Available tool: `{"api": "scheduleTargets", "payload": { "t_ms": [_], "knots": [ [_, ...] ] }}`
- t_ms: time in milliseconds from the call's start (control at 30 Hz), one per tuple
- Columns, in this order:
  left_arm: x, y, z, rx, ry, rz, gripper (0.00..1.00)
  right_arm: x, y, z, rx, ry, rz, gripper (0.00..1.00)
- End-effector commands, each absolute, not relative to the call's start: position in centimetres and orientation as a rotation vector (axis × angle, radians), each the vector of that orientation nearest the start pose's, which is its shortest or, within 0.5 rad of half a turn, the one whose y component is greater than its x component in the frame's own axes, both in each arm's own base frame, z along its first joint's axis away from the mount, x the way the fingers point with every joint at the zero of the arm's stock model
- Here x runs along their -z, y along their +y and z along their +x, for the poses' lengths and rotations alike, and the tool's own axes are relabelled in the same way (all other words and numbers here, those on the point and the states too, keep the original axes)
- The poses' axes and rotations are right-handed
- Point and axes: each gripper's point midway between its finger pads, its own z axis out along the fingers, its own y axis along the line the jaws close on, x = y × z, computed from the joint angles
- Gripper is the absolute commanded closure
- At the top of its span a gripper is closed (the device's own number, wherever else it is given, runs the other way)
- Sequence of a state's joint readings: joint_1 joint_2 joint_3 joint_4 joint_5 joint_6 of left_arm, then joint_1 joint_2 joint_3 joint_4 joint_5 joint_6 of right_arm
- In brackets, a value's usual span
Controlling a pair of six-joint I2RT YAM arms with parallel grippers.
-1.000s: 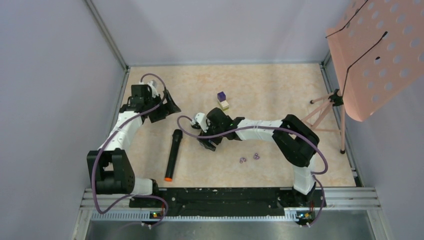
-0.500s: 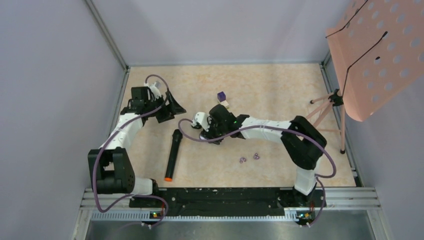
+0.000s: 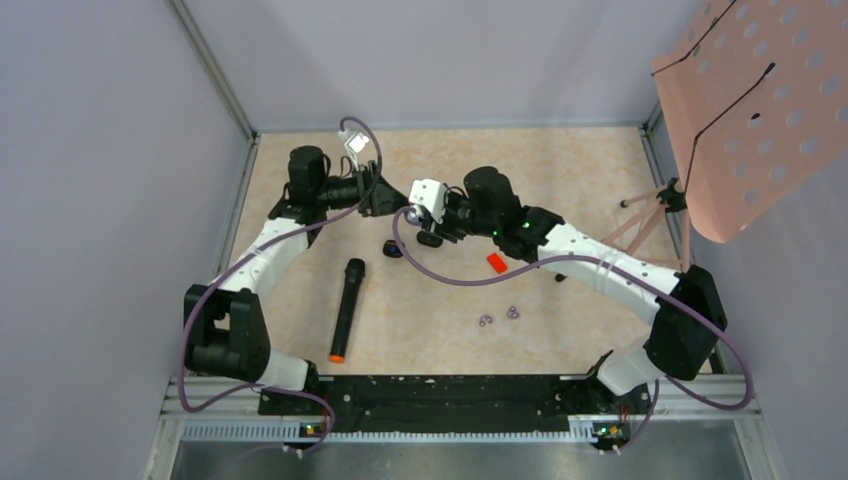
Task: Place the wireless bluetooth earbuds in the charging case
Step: Pick up the charging case at the center of the board.
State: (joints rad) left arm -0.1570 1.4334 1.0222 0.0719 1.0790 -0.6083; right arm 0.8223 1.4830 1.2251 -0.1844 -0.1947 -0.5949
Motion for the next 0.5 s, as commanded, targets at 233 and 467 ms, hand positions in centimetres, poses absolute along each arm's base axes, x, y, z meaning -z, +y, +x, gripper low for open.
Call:
{"api": "scheduleTargets", "payload": {
  "t_ms": [233, 467],
  "knots": [
    [-27.5, -24.5, 32.0, 1.628, 1.903, 0.552, 0.27, -27.3, 34.8, 31.9, -0.284, 1.400, -1.324, 0.71],
    [-27.1, -25.2, 32.0, 1.673, 1.911, 0.587, 0.42, -27.9, 34.6, 32.2, -0.289, 1.417, -1.274, 0.71]
  ]
}}
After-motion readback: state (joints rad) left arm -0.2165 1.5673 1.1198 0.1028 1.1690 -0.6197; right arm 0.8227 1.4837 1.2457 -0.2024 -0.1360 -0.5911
